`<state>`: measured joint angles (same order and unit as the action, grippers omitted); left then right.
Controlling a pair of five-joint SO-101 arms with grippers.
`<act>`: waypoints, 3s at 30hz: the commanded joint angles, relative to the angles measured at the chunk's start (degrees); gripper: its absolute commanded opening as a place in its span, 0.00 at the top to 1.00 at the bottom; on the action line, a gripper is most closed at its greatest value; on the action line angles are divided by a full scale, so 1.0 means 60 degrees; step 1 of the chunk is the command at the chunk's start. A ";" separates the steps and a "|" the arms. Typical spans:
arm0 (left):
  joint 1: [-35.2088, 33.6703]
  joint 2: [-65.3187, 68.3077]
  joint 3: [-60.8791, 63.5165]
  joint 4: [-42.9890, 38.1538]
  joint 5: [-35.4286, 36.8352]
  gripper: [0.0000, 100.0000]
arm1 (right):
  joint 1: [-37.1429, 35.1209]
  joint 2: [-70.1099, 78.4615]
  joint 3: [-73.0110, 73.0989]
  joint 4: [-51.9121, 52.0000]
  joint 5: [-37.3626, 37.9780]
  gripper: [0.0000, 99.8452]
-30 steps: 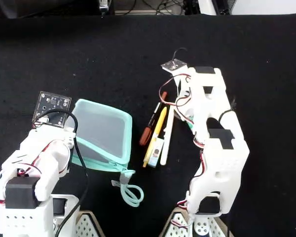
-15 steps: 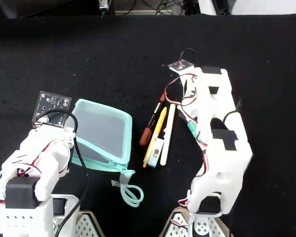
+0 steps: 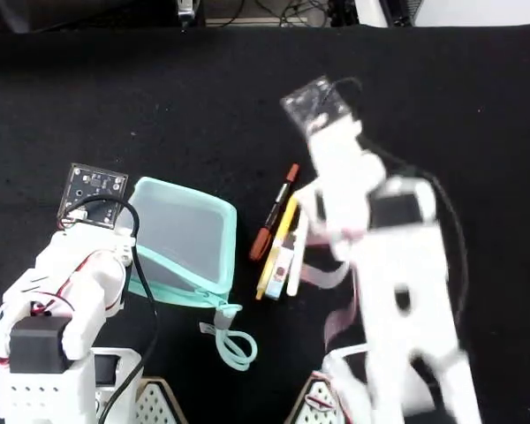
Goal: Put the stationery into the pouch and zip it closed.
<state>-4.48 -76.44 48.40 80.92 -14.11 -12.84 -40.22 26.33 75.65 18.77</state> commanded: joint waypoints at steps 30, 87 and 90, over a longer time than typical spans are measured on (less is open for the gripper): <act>-0.0125 0.3648 -0.1868 -0.0557 0.1465 0.97 | -0.8249 -0.5897 0.3846 -0.6300 -0.0645 0.99; 0.0330 0.7355 -0.8520 0.3341 0.0733 0.97 | -0.4454 -0.2176 0.0432 -0.4484 -0.0659 0.78; 0.0330 0.8337 -0.8242 0.3311 0.0835 0.97 | -0.4454 -0.1722 0.0418 -0.4498 -0.0659 0.78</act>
<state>-3.08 -30.37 0.22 100.35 -9.71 -40.62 -51.65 32.48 48.57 14.90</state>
